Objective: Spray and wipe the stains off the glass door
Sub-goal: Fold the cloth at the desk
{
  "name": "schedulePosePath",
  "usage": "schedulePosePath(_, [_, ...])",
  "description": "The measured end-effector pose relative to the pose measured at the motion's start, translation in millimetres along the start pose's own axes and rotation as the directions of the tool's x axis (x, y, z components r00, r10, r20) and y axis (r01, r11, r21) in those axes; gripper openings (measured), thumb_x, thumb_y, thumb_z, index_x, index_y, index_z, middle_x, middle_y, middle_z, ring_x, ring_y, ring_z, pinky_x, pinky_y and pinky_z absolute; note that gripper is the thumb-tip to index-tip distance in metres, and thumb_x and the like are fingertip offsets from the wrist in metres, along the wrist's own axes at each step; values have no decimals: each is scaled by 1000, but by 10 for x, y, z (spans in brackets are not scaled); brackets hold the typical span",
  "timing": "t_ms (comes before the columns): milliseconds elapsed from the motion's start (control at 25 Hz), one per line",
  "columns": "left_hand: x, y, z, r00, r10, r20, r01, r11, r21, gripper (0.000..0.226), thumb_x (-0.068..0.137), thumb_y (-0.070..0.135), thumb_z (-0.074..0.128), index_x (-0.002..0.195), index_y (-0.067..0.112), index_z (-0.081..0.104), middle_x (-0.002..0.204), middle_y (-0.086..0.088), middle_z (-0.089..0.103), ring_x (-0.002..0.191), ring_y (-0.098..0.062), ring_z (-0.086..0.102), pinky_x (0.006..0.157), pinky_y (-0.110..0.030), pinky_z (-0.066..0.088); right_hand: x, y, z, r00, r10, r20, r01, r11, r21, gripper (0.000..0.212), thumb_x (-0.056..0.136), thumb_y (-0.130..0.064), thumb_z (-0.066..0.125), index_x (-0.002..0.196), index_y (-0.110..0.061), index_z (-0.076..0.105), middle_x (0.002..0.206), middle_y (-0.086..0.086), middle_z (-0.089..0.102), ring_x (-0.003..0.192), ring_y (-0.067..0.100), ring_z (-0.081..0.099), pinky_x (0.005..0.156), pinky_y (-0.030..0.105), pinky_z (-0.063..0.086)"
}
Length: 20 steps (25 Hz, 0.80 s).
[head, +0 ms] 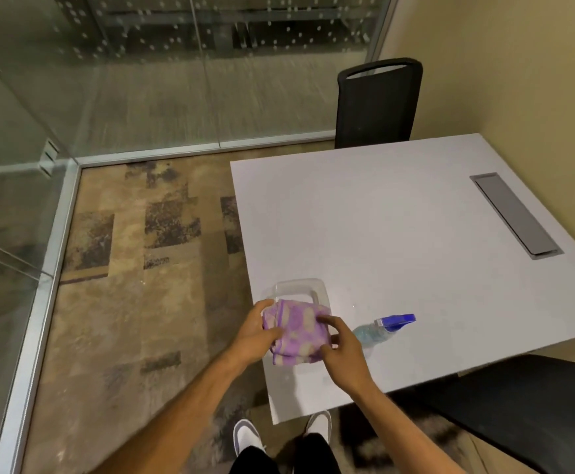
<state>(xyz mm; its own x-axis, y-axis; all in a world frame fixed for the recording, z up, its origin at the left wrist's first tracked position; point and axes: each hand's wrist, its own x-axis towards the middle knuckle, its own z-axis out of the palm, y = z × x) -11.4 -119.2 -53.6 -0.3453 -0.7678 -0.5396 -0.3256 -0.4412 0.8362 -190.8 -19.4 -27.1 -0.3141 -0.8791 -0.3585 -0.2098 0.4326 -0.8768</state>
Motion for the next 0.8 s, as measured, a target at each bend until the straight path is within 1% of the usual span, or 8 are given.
schedulePosePath(80, [139,-51,74,998,-16,-59,16,1000,6,49,96,-11,64,138,10,50,124,-13,65,113,-23,64,89,-26,56,152,94,-5,1000,-17,1,17,996,-87,56,80,8,58,127,-22,58,126,-7,60,108,16,61,80,17,54])
schedulePosePath(120, [223,-83,118,996,-28,-83,29,1000,11,43,97,-9,65,133,10,53,121,-13,67,111,-25,65,86,-24,56,252,142,-7,999,-36,-14,34,993,-116,56,81,10,55,127,-20,58,125,-6,61,107,16,61,82,17,53])
schedulePosePath(200, [373,-111,192,992,-52,-117,55,998,18,31,96,-4,69,121,11,60,110,-11,72,103,-28,69,75,-23,56,451,204,0,996,-56,-65,46,989,-138,50,81,12,52,120,-19,59,117,-1,63,100,19,62,75,16,52])
schedulePosePath(280, [534,-103,255,986,-57,-154,65,997,50,23,94,1,74,111,13,64,102,-12,75,96,-32,73,74,-33,59,647,244,19,990,-61,-125,41,987,-153,41,83,10,52,112,-18,59,106,3,65,91,23,63,67,20,54])
schedulePosePath(360, [679,-108,307,974,-60,-218,80,993,85,20,92,1,76,106,11,66,101,-14,76,92,-32,75,78,-45,62,821,329,67,984,-71,-160,33,974,-226,33,85,7,53,107,-16,59,102,3,66,90,25,61,71,30,53])
schedulePosePath(560, [966,-220,449,953,-47,-300,84,990,112,21,90,1,74,109,7,67,97,-14,75,87,-30,73,74,-39,60,1151,524,224,981,-35,-193,-12,970,-242,28,89,4,54,106,-17,60,103,-4,67,87,19,65,72,21,45])
schedulePosePath(680, [1081,-304,526,943,-69,-327,116,985,128,24,92,-1,68,115,8,67,100,-13,75,90,-33,72,78,-43,61,1273,638,294,984,-28,-175,-13,974,-227,24,95,-3,55,114,-14,63,110,0,70,95,20,67,82,26,51])
schedulePosePath(800, [1169,-367,558,934,-86,-347,139,982,130,30,92,-5,60,119,8,66,99,-13,73,85,-30,66,69,-35,53,1388,721,355,992,-44,-117,17,975,-221,29,95,-3,54,122,-11,62,118,4,69,104,20,67,88,27,50])
